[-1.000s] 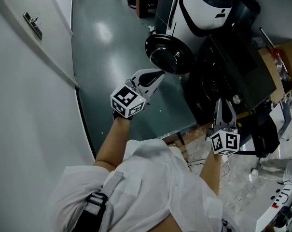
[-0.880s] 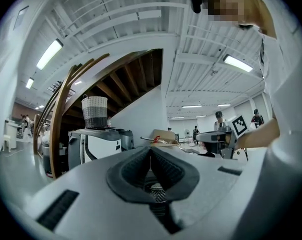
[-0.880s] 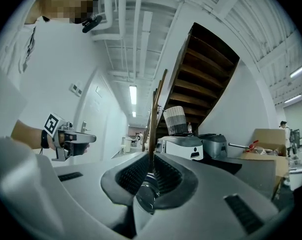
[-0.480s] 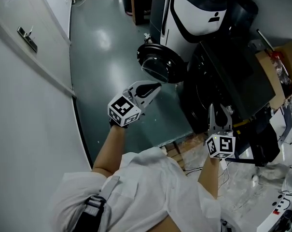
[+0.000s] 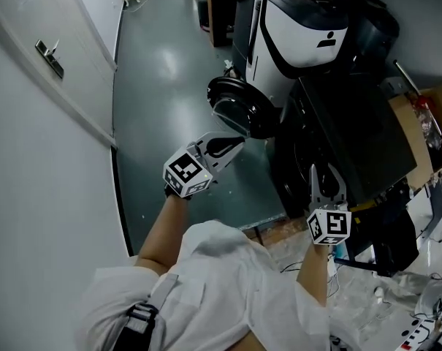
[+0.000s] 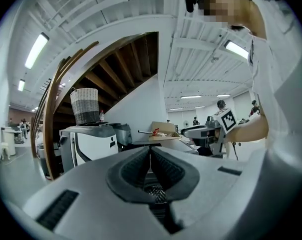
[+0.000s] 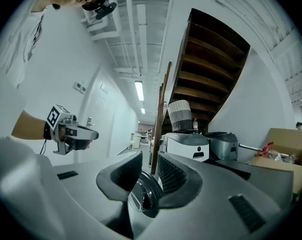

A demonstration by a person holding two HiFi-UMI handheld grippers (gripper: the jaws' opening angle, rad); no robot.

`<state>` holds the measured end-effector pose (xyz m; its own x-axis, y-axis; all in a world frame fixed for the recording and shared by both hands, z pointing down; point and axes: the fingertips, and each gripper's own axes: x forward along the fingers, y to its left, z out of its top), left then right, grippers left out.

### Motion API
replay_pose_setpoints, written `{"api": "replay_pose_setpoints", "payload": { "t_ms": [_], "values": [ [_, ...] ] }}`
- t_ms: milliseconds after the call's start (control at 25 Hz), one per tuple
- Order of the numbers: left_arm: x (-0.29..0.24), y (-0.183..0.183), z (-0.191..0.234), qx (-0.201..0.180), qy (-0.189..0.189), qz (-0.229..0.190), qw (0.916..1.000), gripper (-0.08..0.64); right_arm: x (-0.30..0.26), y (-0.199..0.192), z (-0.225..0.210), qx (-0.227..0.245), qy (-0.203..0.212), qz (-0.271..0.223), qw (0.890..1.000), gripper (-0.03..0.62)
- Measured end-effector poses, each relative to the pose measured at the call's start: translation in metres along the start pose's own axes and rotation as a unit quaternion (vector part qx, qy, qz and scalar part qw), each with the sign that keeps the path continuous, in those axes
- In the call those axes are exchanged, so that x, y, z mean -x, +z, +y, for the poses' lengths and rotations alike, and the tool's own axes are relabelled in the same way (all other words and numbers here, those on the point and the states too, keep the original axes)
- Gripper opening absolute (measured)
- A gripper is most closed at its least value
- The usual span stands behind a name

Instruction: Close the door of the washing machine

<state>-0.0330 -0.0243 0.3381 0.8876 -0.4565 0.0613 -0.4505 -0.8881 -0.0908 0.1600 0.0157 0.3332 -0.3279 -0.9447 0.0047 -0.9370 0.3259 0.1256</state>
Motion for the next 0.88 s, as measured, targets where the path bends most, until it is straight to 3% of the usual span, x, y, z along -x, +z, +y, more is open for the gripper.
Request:
{"api": "replay_pose_setpoints", "payload": {
  "t_ms": [200, 360, 560, 880],
  "values": [
    [0.007, -0.003, 0.005, -0.004, 0.017, 0.016, 0.9997, 0.018, -0.008, 0.0, 0.003, -0.009, 0.017, -0.004, 1.0, 0.123],
    [0.006, -0.004, 0.019, -0.009, 0.027, 0.027, 0.9992, 0.097, -0.019, 0.002, 0.0, -0.008, 0.03, -0.009, 0.999, 0.126],
    [0.006, -0.016, 0.037, -0.002, 0.025, 0.045, 0.9987, 0.139, -0.029, -0.012, 0.001, -0.022, 0.037, 0.004, 0.999, 0.127],
    [-0.014, -0.044, 0.108, 0.0, 0.023, 0.064, 0.9977, 0.192, -0.09, -0.028, -0.008, -0.036, 0.043, 0.02, 0.998, 0.143]
  ]
}}
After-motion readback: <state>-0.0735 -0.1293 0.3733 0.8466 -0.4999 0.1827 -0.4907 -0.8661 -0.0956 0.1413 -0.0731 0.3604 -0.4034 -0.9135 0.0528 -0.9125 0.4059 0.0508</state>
